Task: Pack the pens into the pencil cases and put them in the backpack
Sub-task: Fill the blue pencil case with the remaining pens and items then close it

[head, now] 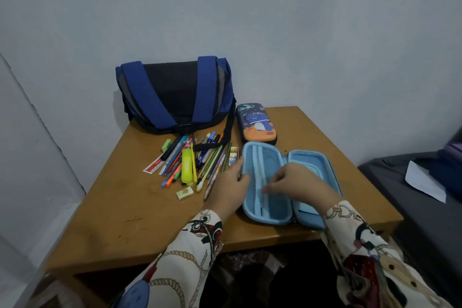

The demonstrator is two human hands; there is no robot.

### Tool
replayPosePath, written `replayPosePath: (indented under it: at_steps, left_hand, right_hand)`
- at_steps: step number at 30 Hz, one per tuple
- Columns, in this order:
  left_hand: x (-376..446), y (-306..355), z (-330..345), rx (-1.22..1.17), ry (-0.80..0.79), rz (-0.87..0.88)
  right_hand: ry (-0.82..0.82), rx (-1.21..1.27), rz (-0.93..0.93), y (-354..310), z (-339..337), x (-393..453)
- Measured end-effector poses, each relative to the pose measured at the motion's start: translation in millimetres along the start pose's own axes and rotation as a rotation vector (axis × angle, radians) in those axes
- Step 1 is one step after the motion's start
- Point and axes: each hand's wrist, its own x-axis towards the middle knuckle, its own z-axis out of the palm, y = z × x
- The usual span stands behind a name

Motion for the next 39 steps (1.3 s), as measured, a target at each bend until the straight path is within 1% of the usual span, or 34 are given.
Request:
replayPosePath:
  at_steps: [2,4,11,18,25,31,35,39]
  left_hand:
    - [-1.5,-1.2,0.3,0.07,0.036,0.033]
    - [-2.4,-2.9,-0.1,0.099,0.038,0.048]
    - [-1.2,-4.5,-1.3,0.132,0.023,0.064]
    - [1.2,-7.1,-1.4,0.118,0.009,0.066]
    - [0.3,-6.0,-2.8,0.123,-0.001,0.081]
    - [0.1,-7.1,-2.2,0.128,0.006,0.095]
    - [2.3,-7.8,-1.7,0.119,0.005,0.096]
    - [2.3,-8.5,-1.1,0.092,-0.005,0.098]
  right_hand:
    - [-0.073,-0.064,0.013,-7.7,6.5,-1.4]
    - [-0.099,-0.102,0.026,-12.8,12.5,-3.2]
    - [-0.039,-0.248,0.085,-22.7,28.1,-5.9]
    - [-0.04,-0.198,0.087,-23.0,30.5,-3.6]
    - [0.096,-0.117,0.085,-25.2,15.9,26.1]
    - [0.122,-0.197,0.063,-28.1,16.9,66.9]
    - [0.223,-0.144,0.071,-27.6,18.9,88.4]
    - [0.303,-0.178,0.056,-30.1,21.9,101.6]
